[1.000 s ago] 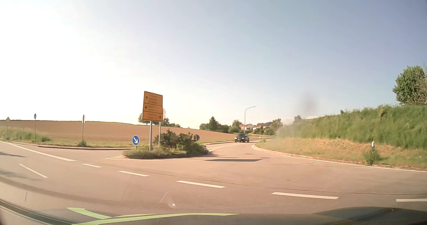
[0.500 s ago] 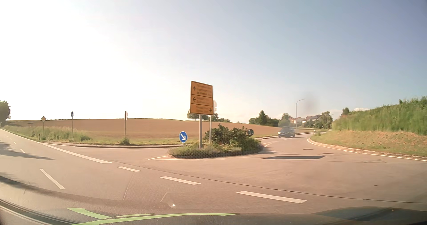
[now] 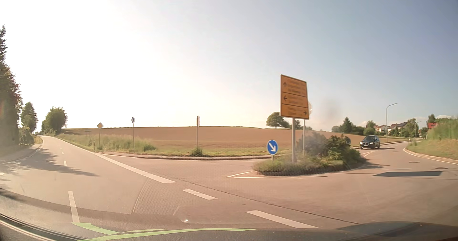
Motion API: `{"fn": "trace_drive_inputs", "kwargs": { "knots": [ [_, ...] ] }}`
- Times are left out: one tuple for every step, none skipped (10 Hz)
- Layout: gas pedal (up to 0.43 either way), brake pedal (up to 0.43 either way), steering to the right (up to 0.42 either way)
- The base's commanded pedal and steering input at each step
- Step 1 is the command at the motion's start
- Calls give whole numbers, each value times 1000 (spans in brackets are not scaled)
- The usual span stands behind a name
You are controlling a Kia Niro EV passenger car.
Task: Follow the waypoints while adhering to traffic rules and regulations
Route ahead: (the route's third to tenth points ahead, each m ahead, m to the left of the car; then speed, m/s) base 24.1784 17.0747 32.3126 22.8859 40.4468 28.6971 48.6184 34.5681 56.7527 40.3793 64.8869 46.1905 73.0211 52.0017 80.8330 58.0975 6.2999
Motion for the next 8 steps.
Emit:
{"fn": "trace_drive_inputs", "kwargs": {
  "knots": [
    [378, 0, -346],
    [378, 0, -343],
    [378, 0, -336],
    [378, 0, -316],
    [378, 0, -286],
    [378, 0, -255],
    [378, 0, -226],
    [378, 0, -190]
  ]
}}
